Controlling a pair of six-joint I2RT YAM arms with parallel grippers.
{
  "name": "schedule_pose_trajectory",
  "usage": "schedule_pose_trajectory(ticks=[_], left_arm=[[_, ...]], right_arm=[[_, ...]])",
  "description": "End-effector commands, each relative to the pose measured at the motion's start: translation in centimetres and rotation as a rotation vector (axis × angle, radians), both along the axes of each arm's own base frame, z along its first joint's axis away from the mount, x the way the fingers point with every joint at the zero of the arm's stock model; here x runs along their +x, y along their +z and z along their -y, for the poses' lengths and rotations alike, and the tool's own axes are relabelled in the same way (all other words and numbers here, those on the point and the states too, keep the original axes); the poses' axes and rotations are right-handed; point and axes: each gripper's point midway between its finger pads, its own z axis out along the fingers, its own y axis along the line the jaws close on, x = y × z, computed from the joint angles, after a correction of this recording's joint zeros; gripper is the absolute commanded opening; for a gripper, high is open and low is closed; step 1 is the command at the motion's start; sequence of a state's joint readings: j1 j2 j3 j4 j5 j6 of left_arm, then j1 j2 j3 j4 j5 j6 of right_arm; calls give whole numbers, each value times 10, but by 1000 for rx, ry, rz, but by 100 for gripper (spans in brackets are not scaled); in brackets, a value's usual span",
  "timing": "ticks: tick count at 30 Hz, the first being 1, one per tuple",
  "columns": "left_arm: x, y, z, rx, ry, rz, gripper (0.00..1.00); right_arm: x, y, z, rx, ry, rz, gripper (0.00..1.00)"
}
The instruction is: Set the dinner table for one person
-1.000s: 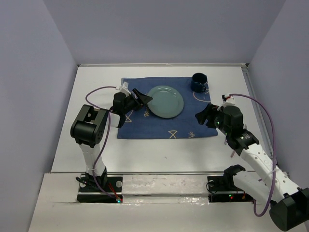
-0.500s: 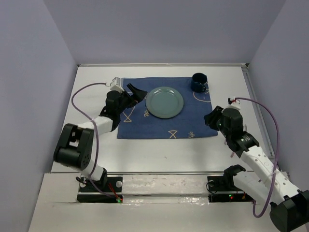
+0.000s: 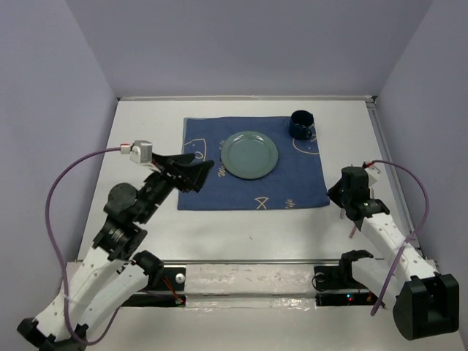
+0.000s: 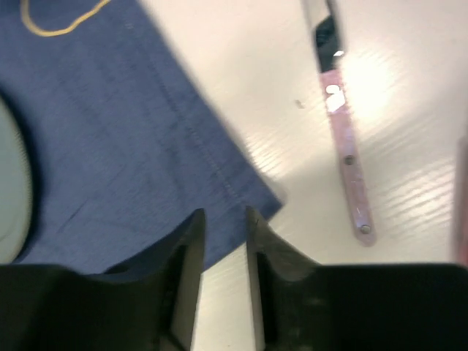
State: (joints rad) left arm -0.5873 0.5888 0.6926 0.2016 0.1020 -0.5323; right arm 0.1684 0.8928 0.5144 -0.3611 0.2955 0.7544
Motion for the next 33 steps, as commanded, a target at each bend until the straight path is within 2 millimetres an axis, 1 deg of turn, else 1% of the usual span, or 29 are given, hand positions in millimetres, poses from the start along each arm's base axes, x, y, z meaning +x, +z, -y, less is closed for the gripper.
schedule_pose_trajectory(ticks=[1, 2, 3, 4, 5, 6, 8, 9, 11, 13, 14, 15, 17, 20, 25, 29, 33], left_arm=[[-27, -23, -30, 220, 39, 17, 99], [-29, -21, -33, 212, 51, 27, 99], [-29, -35, -37, 261, 63, 20, 99], [-27, -42, -42, 276, 90, 21, 99], [-29, -46, -45, 282, 97, 25, 99], [-31, -44, -46, 287, 94, 32, 99], [-38, -40, -38, 284, 37, 67, 99], [-39, -39, -38, 290, 32, 78, 99], [-41, -39, -38, 286, 27, 78, 99], [-47, -38, -35, 281, 6, 86, 99], [-49, -37, -37, 274, 12, 91, 99], [-51, -35, -38, 270, 14, 95, 99], [-55, -33, -38, 261, 8, 105, 99], [-59, -32, -36, 254, -11, 115, 99], [-62, -30, -35, 247, -21, 125, 99], [-64, -30, -34, 246, -29, 125, 99], [-63, -30, -34, 247, -30, 123, 99]], right_arm=[[-2, -3, 26, 8, -107, -57, 41], [-2, -2, 30, 11, -117, -58, 48], [-3, -3, 34, 18, -131, -63, 56], [-5, -5, 44, 44, -155, -73, 57], [-9, -9, 48, 57, -165, -91, 58], [-10, -10, 51, 63, -174, -100, 58], [-17, -17, 60, 54, -197, -141, 58], [-19, -20, 66, 42, -217, -155, 58], [-16, -23, 64, 39, -190, -179, 57], [-12, -29, 70, 23, -193, -233, 57], [-11, -31, 71, 17, -187, -247, 57], [-9, -37, 71, 11, -180, -283, 57], [-2, -35, 75, -13, -167, -295, 57], [3, -40, 76, -14, -157, -327, 56], [6, -53, 74, -2, -144, -387, 50], [9, -65, 74, 3, -132, -451, 42], [9, -71, 72, 7, -106, -481, 37]])
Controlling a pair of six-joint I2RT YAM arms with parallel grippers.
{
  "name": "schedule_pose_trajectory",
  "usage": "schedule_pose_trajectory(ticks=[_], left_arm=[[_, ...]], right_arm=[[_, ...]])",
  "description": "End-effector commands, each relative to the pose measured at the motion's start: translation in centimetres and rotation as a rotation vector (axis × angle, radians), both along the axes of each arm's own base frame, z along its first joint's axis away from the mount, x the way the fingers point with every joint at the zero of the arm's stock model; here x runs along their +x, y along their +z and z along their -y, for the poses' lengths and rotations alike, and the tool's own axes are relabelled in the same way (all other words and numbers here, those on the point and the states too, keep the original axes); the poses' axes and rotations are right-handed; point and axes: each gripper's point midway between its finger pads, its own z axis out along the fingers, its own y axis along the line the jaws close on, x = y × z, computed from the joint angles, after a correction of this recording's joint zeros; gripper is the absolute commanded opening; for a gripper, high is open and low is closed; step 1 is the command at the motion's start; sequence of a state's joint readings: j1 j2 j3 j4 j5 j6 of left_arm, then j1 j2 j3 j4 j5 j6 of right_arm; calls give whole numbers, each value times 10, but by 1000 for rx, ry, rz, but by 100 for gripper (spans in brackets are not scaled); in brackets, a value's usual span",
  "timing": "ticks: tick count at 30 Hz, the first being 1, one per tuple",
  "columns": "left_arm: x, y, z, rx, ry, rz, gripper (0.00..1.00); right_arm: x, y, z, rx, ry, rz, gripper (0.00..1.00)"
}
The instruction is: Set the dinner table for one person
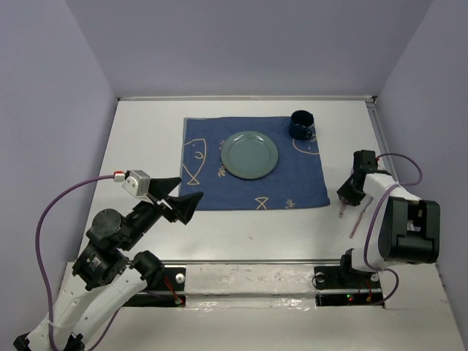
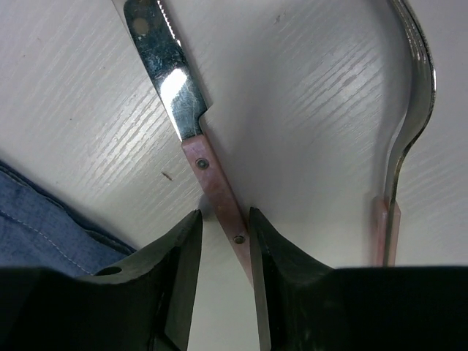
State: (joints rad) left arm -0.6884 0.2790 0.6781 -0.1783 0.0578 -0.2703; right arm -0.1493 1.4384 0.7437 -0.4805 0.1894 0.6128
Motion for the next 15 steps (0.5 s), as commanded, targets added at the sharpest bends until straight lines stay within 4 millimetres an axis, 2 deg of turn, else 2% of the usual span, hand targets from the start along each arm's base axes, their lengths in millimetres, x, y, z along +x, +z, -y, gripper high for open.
schedule_pose_trajectory(ticks=[1, 8, 12, 14, 15], left_arm=[[-2, 4, 1, 0, -13, 30, 99], [-3, 6, 2, -3, -19, 36, 99], [-3, 4, 3, 2, -20, 31, 99], [-2, 4, 2, 3, -17, 29, 99], [-1, 4, 2, 3, -14, 29, 99]], right_arm=[[4, 1, 0, 8, 38, -20, 37], [7, -8, -4, 29, 79, -57, 29], [12, -4, -1, 12, 96, -48, 10], [14, 3, 1, -21, 105, -30, 8], [16, 7, 1, -42, 113, -20, 1]])
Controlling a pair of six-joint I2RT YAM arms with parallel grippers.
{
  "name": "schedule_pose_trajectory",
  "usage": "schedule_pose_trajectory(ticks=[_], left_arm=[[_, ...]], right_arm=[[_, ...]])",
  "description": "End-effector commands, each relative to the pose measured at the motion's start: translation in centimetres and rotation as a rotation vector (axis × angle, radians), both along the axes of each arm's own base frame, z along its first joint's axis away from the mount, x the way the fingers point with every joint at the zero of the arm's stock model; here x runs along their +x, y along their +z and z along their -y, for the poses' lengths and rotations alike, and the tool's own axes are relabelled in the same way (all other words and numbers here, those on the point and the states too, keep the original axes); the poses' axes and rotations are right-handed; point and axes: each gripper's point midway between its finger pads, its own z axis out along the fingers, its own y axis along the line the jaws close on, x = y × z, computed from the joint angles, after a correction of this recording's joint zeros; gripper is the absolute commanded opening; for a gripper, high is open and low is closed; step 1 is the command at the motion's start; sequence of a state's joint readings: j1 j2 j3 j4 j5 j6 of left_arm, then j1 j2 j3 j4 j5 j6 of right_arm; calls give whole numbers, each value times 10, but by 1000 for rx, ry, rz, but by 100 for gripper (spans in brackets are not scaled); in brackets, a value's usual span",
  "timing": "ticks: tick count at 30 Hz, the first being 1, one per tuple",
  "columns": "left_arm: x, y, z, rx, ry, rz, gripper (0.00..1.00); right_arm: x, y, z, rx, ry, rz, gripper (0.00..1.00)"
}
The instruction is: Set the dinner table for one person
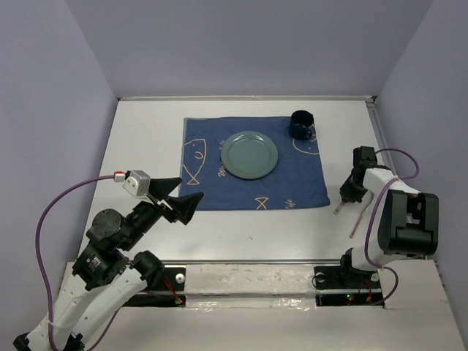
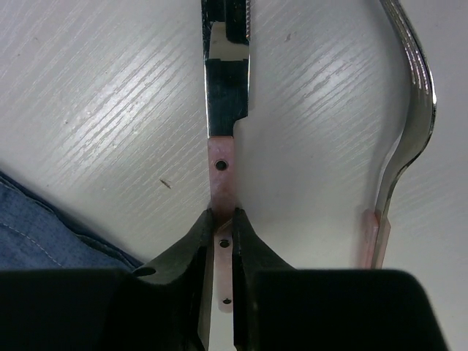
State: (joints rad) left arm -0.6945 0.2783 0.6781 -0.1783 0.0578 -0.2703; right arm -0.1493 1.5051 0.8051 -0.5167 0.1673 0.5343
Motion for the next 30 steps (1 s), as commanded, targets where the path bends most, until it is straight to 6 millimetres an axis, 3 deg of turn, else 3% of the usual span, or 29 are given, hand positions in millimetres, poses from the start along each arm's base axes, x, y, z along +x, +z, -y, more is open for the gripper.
schedule_pose_trajectory(ticks=[1, 8, 9, 13, 14, 16, 17, 20, 21, 23, 27, 30], left_arm=[[0, 3, 2, 6, -8, 26, 99], [12, -9, 5, 41, 13, -18, 99], [13, -10, 4, 43, 19, -20, 99], [21, -13, 2, 51, 43, -30, 99], [25, -14, 0, 55, 59, -37, 99], [29, -16, -2, 61, 75, -45, 99], [32, -19, -3, 67, 86, -54, 99], [40, -22, -8, 74, 120, -66, 99], [44, -23, -11, 75, 136, -73, 99], [48, -26, -11, 81, 141, -84, 99], [55, -30, -15, 89, 163, -97, 99], [59, -34, -16, 96, 169, -113, 99]], right_arm=[[13, 13, -1, -43, 45, 51, 0], [30, 84, -11, -166, 112, 254, 0], [33, 102, -19, -176, 139, 312, 0], [32, 130, -41, -189, 210, 415, 0], [33, 134, -60, -175, 266, 434, 0], [35, 137, -85, -153, 340, 460, 0], [37, 139, -112, -138, 415, 480, 0], [42, 139, -149, -123, 515, 490, 0], [45, 134, -169, -121, 569, 475, 0], [51, 125, -191, -109, 631, 464, 0], [68, 118, -213, -63, 689, 476, 0], [83, 94, -221, -82, 715, 419, 0]])
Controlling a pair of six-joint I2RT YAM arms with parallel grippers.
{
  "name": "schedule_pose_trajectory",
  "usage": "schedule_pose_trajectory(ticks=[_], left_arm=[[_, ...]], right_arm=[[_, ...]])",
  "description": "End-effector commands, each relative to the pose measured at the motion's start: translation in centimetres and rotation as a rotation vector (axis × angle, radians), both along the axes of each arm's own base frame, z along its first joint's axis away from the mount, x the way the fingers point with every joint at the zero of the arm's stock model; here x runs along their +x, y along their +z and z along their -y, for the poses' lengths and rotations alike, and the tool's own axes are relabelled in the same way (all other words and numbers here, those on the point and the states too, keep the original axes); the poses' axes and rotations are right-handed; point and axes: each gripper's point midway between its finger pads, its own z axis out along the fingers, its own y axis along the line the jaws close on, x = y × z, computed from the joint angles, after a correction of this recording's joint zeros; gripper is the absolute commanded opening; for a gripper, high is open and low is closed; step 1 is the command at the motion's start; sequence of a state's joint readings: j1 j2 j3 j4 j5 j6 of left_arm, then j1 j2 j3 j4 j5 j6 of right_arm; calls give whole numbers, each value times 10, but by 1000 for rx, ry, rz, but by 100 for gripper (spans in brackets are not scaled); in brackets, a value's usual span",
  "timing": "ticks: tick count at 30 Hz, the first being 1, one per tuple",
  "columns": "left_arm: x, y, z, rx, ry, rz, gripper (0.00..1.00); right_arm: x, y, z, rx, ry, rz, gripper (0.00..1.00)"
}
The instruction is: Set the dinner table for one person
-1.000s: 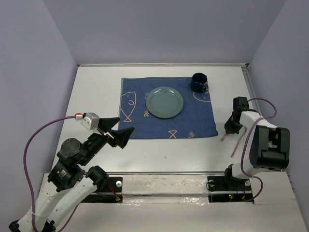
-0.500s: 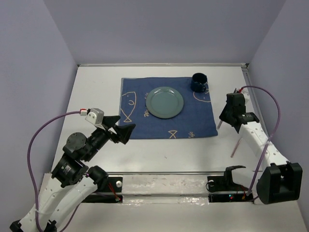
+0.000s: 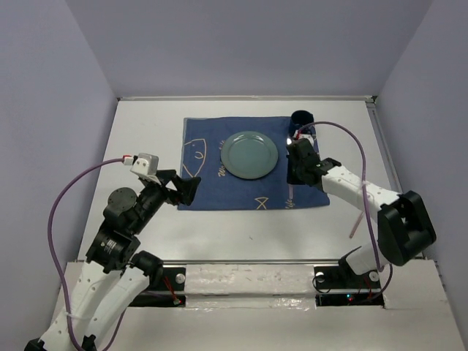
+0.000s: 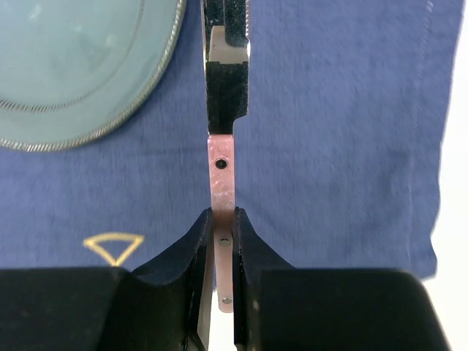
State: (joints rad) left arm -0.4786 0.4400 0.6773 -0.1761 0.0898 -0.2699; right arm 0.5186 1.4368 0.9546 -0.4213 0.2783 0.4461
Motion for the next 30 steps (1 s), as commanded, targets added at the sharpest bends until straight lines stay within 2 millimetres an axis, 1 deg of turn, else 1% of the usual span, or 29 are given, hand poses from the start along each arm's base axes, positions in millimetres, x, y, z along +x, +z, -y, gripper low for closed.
schedule_pose_trajectory(ticks=[1, 2, 3, 4, 5, 8, 11, 12, 13, 15, 16, 18, 21, 22, 26, 28, 29, 30], left_arm=[[6, 1, 2, 8, -14, 19, 99], [7, 0, 2, 10, -12, 15, 99], [8, -1, 2, 9, -12, 13, 99], [8, -1, 2, 10, -11, 14, 99], [9, -1, 2, 10, -12, 10, 99], [9, -2, 2, 14, -10, 10, 99], [9, -2, 2, 14, -13, 10, 99], [9, -1, 3, 13, -14, 12, 99], [9, -2, 3, 12, -16, 9, 99], [9, -2, 3, 12, -17, 9, 99], [9, -2, 3, 13, -19, 10, 99], [9, -2, 4, 14, -19, 9, 99], [9, -1, 3, 11, -17, 11, 99], [9, 0, 3, 10, -17, 13, 99], [10, -1, 3, 13, -16, 11, 99], [9, 0, 3, 13, -17, 15, 99], [9, 0, 3, 11, -16, 14, 99], [9, 0, 3, 12, -19, 16, 99]], right_arm=[[42, 20, -26, 37, 51, 102, 0], [50, 12, -31, 27, 66, 87, 0], [54, 9, -34, 24, 71, 79, 0], [57, -4, -37, 8, 88, 49, 0], [66, -2, -38, 14, 82, 56, 0], [83, -14, -29, 17, 54, 25, 0], [92, -24, -23, 20, 46, 2, 0], [95, -25, -18, 22, 37, -3, 0], [95, -25, -20, 30, 44, -6, 0], [97, -33, -18, 26, 49, -26, 0], [99, -32, -19, 21, 53, -24, 0], [99, -36, -15, 16, 54, -38, 0], [102, -42, -16, 2, 67, -53, 0], [104, -45, -13, 0, 60, -59, 0], [105, -54, -11, -23, 63, -86, 0], [105, -57, -9, -34, 47, -91, 0], [106, -58, -3, -38, 28, -93, 0], [106, -58, -3, -36, 28, -95, 0]])
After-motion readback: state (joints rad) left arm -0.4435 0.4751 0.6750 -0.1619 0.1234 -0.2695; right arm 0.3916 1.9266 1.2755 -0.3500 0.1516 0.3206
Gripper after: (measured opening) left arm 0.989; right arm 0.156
